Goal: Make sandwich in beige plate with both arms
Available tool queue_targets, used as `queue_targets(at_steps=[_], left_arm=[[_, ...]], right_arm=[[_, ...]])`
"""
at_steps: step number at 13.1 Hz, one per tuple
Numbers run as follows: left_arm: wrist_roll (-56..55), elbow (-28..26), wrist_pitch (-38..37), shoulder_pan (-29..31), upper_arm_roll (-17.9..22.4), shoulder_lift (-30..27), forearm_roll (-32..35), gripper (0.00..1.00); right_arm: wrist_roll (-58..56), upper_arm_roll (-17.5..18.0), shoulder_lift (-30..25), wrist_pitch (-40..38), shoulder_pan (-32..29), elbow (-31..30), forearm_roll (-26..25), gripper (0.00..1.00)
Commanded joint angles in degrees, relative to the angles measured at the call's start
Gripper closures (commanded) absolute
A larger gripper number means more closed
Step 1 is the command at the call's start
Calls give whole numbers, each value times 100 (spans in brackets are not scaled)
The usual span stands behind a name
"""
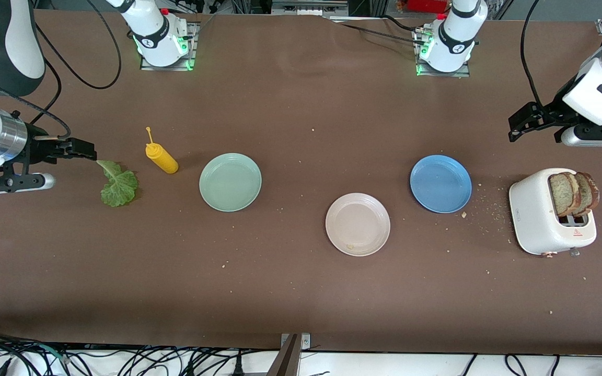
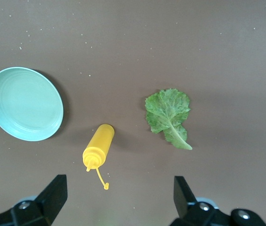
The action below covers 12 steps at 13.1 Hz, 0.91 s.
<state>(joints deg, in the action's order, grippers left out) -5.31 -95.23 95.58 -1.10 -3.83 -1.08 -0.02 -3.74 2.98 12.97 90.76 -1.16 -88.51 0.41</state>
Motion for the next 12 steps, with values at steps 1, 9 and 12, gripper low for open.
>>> queue_targets(at_steps=[1, 9, 12], left_arm=[[-40, 118, -101, -5, 5, 20, 107, 0], [-40, 118, -92, -5, 14, 20, 107, 0], [-40, 118, -101, -5, 5, 20, 107, 0]], right_arm=[[58, 19, -5, -67, 2, 18, 3, 0], [58, 19, -5, -67, -7, 18, 3, 0], [58, 19, -5, -67, -7, 9, 3, 0]])
